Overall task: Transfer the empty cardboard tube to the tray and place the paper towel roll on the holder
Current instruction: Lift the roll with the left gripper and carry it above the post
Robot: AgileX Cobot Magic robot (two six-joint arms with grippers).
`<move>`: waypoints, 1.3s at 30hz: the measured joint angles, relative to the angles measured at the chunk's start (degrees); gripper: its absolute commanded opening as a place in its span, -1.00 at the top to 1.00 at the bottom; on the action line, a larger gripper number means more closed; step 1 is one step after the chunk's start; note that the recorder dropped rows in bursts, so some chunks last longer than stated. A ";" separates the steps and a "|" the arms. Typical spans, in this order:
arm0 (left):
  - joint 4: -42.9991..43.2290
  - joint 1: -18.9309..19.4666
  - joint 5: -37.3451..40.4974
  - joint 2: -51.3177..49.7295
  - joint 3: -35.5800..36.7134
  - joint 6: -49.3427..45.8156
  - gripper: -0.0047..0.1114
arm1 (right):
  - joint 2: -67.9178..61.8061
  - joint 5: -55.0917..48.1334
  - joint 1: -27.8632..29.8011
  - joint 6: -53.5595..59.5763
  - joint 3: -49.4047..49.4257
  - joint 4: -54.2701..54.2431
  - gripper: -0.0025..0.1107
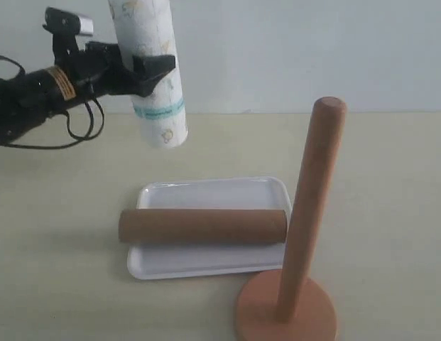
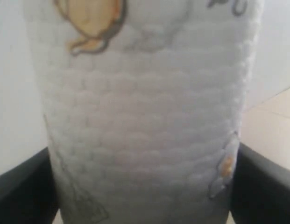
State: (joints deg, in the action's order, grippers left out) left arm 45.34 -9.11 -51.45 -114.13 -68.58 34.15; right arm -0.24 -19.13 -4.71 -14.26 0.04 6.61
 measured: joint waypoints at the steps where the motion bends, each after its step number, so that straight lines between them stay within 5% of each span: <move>1: 2.24 0.00 0.27 2.90 0.00 2.30 0.85 | 0.00 0.00 0.00 0.00 0.00 0.00 0.96; 8: 14.54 0.00 -1.20 15.83 0.24 15.92 0.85 | 0.00 0.00 0.00 0.00 0.00 0.00 0.96; 16: 16.02 -0.72 -14.65 26.53 0.89 24.18 0.85 | 0.00 0.00 0.00 0.04 0.00 0.00 0.96; 29: 16.72 -11.19 -17.90 33.37 0.89 30.12 0.85 | 0.00 0.00 0.00 0.04 0.00 0.00 0.96; 39: 20.70 -15.84 -17.36 33.41 0.89 33.32 0.85 | 0.00 0.00 0.00 0.04 0.00 0.00 0.96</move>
State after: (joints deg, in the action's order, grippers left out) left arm 66.04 -24.95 -68.81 -80.72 -67.69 67.46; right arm -0.24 -19.13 -4.71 -14.22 0.04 6.61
